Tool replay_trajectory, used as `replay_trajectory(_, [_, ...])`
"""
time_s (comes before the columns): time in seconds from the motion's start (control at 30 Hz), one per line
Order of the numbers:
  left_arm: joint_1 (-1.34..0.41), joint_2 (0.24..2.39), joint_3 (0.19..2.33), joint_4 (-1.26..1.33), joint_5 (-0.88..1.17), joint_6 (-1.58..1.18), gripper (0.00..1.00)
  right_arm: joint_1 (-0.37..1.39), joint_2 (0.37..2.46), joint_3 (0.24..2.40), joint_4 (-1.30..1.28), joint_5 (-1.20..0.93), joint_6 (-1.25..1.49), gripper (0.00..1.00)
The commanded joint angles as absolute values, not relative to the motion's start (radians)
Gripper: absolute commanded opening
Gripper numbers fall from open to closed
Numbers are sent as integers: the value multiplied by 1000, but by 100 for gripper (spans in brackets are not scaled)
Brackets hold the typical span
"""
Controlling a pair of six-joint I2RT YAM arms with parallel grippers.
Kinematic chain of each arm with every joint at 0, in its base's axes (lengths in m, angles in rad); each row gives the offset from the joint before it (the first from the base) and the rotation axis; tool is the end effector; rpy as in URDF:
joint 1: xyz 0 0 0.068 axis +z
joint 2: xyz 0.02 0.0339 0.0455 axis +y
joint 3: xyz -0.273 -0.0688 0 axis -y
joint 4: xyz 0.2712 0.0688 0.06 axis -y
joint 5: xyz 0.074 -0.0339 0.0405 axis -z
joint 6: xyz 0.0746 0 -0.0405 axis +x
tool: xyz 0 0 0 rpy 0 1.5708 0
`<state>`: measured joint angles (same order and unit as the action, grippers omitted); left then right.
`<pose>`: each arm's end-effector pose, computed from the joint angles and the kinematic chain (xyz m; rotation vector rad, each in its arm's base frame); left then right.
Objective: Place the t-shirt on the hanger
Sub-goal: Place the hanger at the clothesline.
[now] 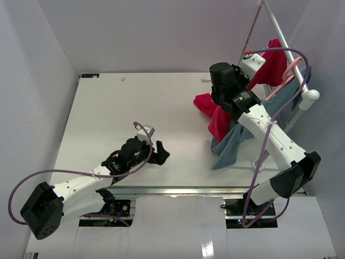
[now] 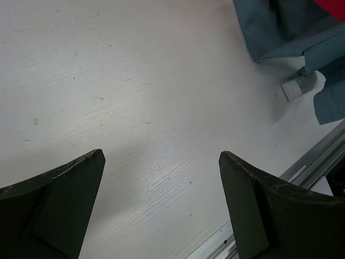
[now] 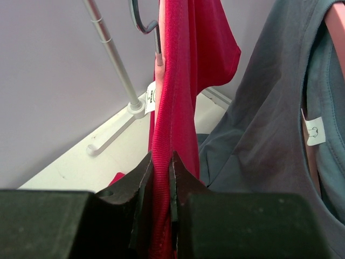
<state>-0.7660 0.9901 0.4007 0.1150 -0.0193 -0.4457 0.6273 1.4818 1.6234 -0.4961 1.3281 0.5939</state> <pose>0.1892 -0.1800 0.1730 0.3267 2.1012 -0.7225 0.3194 0.1421 0.4512 0.7727 1.4764 -0.3542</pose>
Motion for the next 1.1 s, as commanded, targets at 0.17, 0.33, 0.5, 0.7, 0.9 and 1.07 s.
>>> replay_trajectory(0.17, [-780,996,411,140,-16,-437,98,593,1480,1678,-244,1431,515,8])
replay_trajectory(0.33, [-784,1006,415,140,-16,-434,98,585,1480,1652,-126,1442,403,8])
replay_trajectory(0.5, [-785,1020,419,141,-17,-433,98,551,1483,1654,-123,1439,407,8])
replay_trajectory(0.7, [-788,1030,421,140,-17,-431,98,519,1475,1645,-121,1407,433,8])
replay_trajectory(0.9, [-792,1034,422,140,-20,-430,98,495,1480,1634,-121,1399,451,8])
replay_trajectory(1.07, [-796,1038,424,140,-14,-430,98,472,1485,1619,-121,1375,472,8])
